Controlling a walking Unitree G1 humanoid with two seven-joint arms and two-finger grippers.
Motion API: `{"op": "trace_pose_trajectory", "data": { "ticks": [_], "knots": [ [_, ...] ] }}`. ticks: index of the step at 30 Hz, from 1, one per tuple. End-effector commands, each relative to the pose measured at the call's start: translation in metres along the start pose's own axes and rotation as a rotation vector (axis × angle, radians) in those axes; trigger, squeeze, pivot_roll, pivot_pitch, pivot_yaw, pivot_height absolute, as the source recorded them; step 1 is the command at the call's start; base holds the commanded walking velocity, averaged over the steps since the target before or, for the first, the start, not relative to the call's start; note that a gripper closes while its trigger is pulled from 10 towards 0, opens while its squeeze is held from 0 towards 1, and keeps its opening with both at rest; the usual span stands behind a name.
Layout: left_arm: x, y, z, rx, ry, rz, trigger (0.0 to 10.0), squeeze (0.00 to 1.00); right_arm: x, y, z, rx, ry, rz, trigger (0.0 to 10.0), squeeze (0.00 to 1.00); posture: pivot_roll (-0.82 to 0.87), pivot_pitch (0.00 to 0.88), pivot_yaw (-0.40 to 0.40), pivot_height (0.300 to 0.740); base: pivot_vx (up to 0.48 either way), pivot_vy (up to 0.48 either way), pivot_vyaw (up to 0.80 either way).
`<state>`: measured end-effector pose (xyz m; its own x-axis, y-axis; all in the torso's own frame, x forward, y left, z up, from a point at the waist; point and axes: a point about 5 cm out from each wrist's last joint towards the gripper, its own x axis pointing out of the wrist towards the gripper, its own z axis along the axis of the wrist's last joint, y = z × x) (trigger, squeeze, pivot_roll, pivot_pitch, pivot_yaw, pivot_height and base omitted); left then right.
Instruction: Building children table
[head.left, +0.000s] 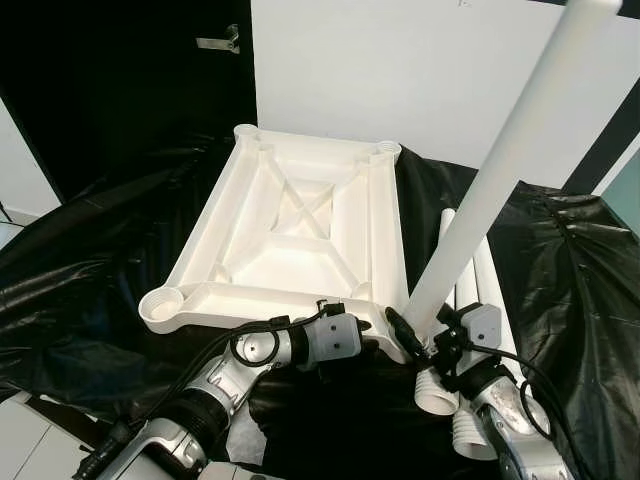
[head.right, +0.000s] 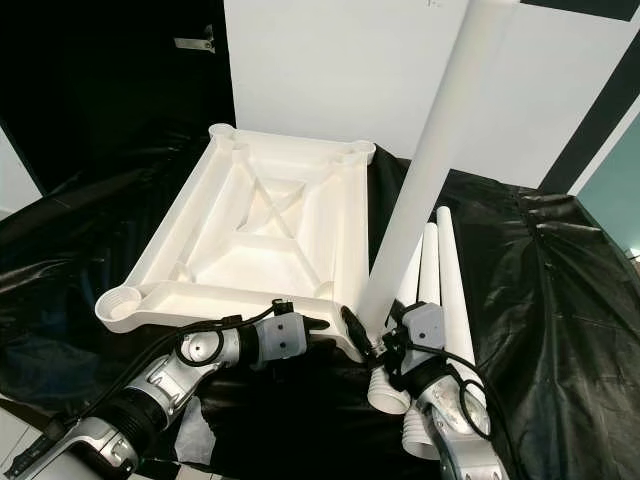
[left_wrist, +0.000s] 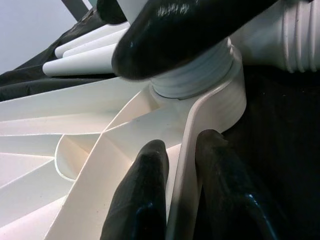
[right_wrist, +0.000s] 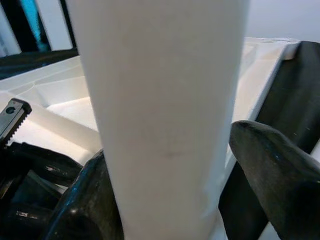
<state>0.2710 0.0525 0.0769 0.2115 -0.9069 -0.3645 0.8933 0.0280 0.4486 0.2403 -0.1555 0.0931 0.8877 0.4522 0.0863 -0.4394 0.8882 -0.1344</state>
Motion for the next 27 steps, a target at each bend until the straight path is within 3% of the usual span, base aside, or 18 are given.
{"op": "trace_pose_trajectory", "data": {
  "ticks": [1,3,4,5,6,7,8,9,16,21,22,24,27],
  "knots": [
    [0.001,-0.032,-0.02,-0.049,0.09,-0.19,10.0,0.0,-0.007,-0.02,-0.008,-0.032,0.075,-0.001,10.0,0.0,0.25,0.0,-0.096,0.74,0.0,0.0,0.0],
    [0.001,-0.031,-0.02,-0.048,0.09,-0.192,10.0,0.0,-0.003,-0.03,0.0,-0.089,0.068,0.122,10.0,0.0,0.25,0.0,-0.093,0.74,0.0,0.0,0.0],
    [0.002,-0.031,-0.02,-0.047,0.09,-0.192,10.0,0.0,-0.001,-0.035,0.004,-0.094,0.07,0.165,6.6,0.0,0.24,0.0,-0.092,0.74,0.0,0.0,0.0],
    [0.002,-0.031,-0.02,-0.047,0.09,-0.192,10.0,0.0,-0.001,-0.035,0.004,-0.094,0.07,0.165,6.6,0.0,0.24,0.0,-0.092,0.74,0.0,0.0,0.0],
    [0.002,-0.031,-0.02,-0.046,0.09,-0.193,10.0,0.0,-0.001,-0.039,0.006,-0.093,0.077,0.198,4.0,0.0,0.25,0.0,-0.091,0.74,0.0,0.0,0.0],
    [0.002,-0.031,-0.02,-0.046,0.09,-0.193,10.0,0.0,-0.001,-0.039,0.006,-0.093,0.077,0.198,4.0,0.0,0.25,0.0,-0.091,0.74,0.0,0.0,0.0],
    [0.002,-0.03,-0.02,-0.045,0.09,-0.193,10.0,0.0,-0.002,-0.043,0.007,-0.086,0.088,0.233,0.4,0.0,0.25,0.0,-0.091,0.74,0.0,0.0,0.0],
    [0.002,-0.03,-0.019,-0.043,0.09,-0.192,10.0,0.0,-0.003,-0.045,0.007,-0.08,0.108,0.28,0.0,0.0,0.25,0.0,-0.091,0.74,0.0,0.0,0.0],
    [0.001,-0.029,-0.02,-0.04,0.094,-0.191,10.0,0.0,-0.011,-0.045,0.0,-0.043,0.196,0.393,0.0,0.0,0.25,0.0,-0.093,0.74,0.0,0.0,0.0],
    [0.0,-0.029,-0.02,-0.041,0.095,-0.191,10.0,0.0,-0.013,-0.041,-0.006,0.014,0.209,0.369,0.0,0.0,0.25,0.0,-0.094,0.74,0.0,0.0,0.0],
    [0.0,-0.029,-0.021,-0.041,0.095,-0.191,10.0,0.0,-0.013,-0.039,-0.008,0.035,0.208,0.348,0.0,0.0,0.25,0.0,-0.093,0.74,0.0,0.0,0.0],
    [0.0,-0.03,-0.021,-0.041,0.095,-0.193,10.0,0.0,-0.009,-0.025,-0.011,-0.014,0.187,0.134,0.0,0.0,0.25,0.0,-0.093,0.74,0.0,0.0,0.0],
    [-0.001,-0.03,-0.021,-0.04,0.095,-0.193,10.0,0.0,-0.01,-0.017,-0.012,-0.032,0.166,0.027,0.0,0.0,0.25,0.0,-0.093,0.74,0.0,0.0,0.0]
  ]
}}
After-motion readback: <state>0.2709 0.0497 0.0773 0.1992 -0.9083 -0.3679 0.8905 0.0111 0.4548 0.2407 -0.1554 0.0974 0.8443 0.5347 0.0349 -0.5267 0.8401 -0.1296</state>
